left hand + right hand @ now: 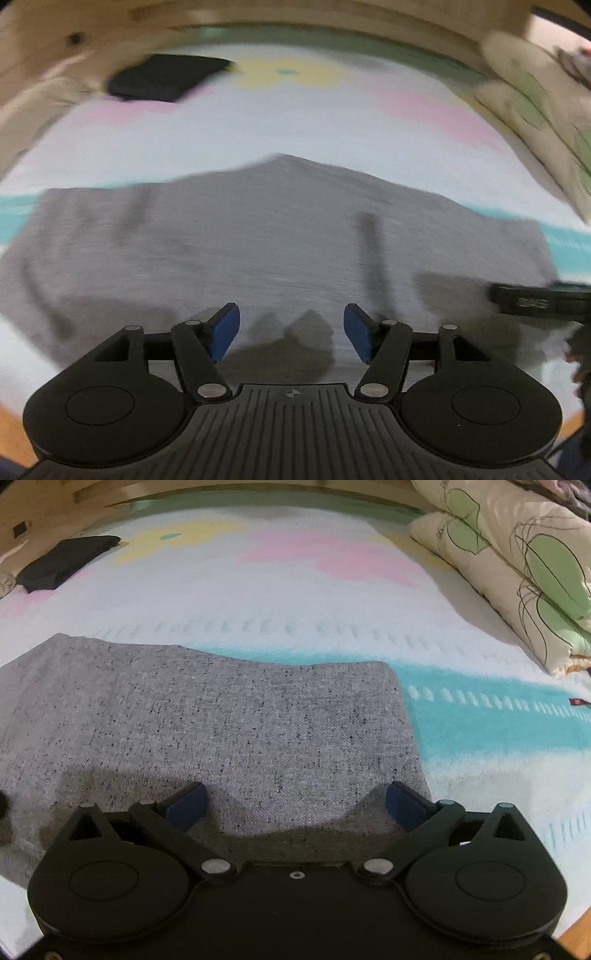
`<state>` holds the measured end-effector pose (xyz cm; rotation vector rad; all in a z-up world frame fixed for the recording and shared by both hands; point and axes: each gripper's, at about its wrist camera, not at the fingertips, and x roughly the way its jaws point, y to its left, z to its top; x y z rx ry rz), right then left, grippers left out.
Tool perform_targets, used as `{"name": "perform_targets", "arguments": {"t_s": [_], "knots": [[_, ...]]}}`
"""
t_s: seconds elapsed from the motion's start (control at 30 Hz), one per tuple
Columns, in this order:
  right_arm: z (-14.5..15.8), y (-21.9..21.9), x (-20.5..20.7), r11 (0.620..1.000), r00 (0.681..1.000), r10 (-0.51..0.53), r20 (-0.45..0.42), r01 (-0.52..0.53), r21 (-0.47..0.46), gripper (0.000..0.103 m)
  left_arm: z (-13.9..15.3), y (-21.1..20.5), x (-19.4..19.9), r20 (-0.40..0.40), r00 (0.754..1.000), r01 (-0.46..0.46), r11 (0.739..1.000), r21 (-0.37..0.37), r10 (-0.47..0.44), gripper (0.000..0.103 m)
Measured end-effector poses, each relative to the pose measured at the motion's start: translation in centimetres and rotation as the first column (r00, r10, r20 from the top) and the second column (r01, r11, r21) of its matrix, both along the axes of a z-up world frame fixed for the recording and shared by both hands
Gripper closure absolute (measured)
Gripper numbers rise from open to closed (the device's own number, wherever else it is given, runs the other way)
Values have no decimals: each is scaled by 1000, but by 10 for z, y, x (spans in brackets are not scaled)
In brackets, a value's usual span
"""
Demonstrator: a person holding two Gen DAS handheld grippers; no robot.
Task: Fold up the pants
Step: 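Move the left tool to the sweatpants cuffs and close on them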
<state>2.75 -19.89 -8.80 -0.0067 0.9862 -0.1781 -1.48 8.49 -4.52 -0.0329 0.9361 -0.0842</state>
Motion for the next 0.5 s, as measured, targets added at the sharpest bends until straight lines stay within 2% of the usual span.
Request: {"name": "perform_targets", "arguments": {"t_s": [0.13,0.27,0.33,0.4,0.5], "knots": [[4,1,12,998,998,-23,-52,26,49,1,15,40,-3,62,987,-148,989,12,147,42],[8,17,17,991,996,3,-94,10,134,1,29,77,-2,99,953,-288,957,16,285,40],[6,32,20,992,992,36,-117,-21,122,1,30,97,-2,92,934,-348,937,7,346,40],[3,45,21,997,991,46,-126,-37,70,1,31,116,-2,74,916,-395,918,-16,395,40],[0,53,19,999,995,19,-103,-14,53,0,29,139,-2,52,903,-423,903,-80,427,40]]}}
